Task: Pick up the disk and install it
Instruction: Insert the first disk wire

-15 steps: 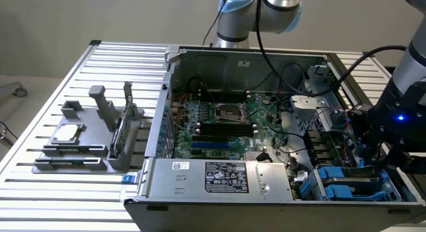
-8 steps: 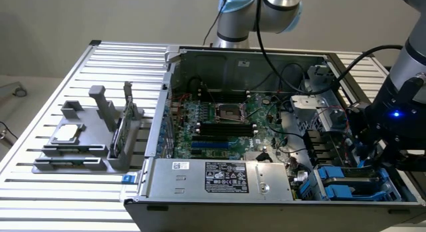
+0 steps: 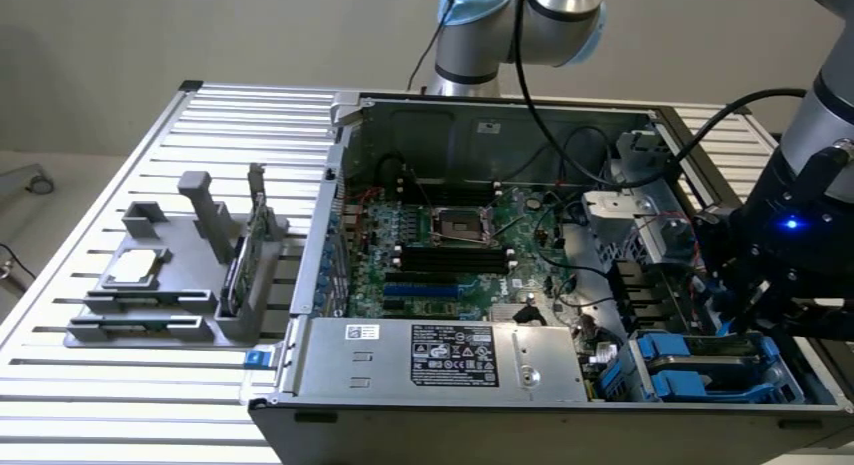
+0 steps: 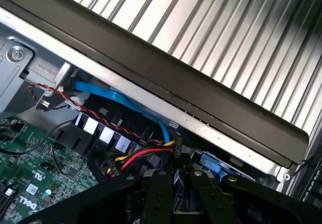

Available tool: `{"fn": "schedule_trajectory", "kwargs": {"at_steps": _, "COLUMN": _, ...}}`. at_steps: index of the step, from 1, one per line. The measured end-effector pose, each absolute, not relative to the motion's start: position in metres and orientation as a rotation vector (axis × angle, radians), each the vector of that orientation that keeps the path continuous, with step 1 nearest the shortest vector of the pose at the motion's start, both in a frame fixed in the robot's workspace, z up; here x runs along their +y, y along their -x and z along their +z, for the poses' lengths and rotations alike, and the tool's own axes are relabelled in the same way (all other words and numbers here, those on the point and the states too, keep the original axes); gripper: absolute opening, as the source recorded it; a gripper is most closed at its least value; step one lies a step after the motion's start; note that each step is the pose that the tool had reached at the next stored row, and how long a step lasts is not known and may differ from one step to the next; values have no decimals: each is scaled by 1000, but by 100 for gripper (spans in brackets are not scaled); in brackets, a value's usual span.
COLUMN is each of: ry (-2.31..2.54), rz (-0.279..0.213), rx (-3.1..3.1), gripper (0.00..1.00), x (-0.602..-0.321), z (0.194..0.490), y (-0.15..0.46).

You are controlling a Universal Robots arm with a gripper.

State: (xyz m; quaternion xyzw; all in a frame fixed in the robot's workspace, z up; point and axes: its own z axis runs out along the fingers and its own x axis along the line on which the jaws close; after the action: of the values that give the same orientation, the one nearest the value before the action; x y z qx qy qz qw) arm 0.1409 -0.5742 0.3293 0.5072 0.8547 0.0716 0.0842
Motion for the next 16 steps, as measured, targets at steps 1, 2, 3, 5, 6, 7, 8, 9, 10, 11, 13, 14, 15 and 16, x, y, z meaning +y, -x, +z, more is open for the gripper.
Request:
{"fn": "schedule_trajectory", "kwargs": {"at_steps": 1, "ry": -1516, "rz": 212, "rx": 2550, "gripper": 18, "x": -574, "z": 330, "y": -141}}
{"fn": "schedule_trajectory", "kwargs": {"at_steps": 2, "ry": -1519, "rz": 212, "rx": 2549, "gripper": 18, "x": -574, "z": 332, "y": -141}}
{"fn": "schedule_trajectory", "kwargs": {"at_steps": 3, "ry": -1522, "rz": 211, "rx": 2548, "gripper": 18, "x": -574, "z": 333, "y": -141}}
{"fn": "schedule_trajectory", "kwargs": {"at_steps": 5, "ry": -1527, "rz": 209, "rx": 2547, "gripper": 18, "x": -573, "z": 336, "y": -140}}
{"fn": "schedule_trajectory", "kwargs": {"at_steps": 6, "ry": -1532, "rz": 209, "rx": 2547, "gripper": 18, "x": -573, "z": 336, "y": -140}}
{"fn": "schedule_trajectory", "kwargs": {"at_steps": 7, "ry": -1540, "rz": 210, "rx": 2549, "gripper": 18, "x": -573, "z": 336, "y": -140}}
{"fn": "schedule_trajectory", "kwargs": {"at_steps": 8, "ry": -1548, "rz": 209, "rx": 2550, "gripper": 18, "x": -573, "z": 336, "y": -140}}
{"fn": "schedule_trajectory", "kwargs": {"at_steps": 9, "ry": -1557, "rz": 207, "rx": 2550, "gripper": 18, "x": -573, "z": 336, "y": -140}}
{"fn": "schedule_trajectory", "kwargs": {"at_steps": 10, "ry": -1567, "rz": 205, "rx": 2550, "gripper": 18, "x": -573, "z": 336, "y": -140}}
{"fn": "schedule_trajectory", "kwargs": {"at_steps": 11, "ry": -1578, "rz": 202, "rx": 2550, "gripper": 18, "x": -573, "z": 336, "y": -140}}
{"fn": "schedule_trajectory", "kwargs": {"at_steps": 13, "ry": -1599, "rz": 195, "rx": 2547, "gripper": 18, "x": -573, "z": 336, "y": -140}}
{"fn": "schedule_trajectory", "kwargs": {"at_steps": 14, "ry": -1610, "rz": 191, "rx": 2544, "gripper": 18, "x": -573, "z": 336, "y": -140}}
{"fn": "schedule_trajectory", "kwargs": {"at_steps": 15, "ry": -1620, "rz": 188, "rx": 2541, "gripper": 18, "x": -573, "z": 337, "y": -140}}
{"fn": "schedule_trajectory", "kwargs": {"at_steps": 16, "ry": -1630, "rz": 185, "rx": 2537, "gripper": 18, "x": -573, "z": 337, "y": -140}}
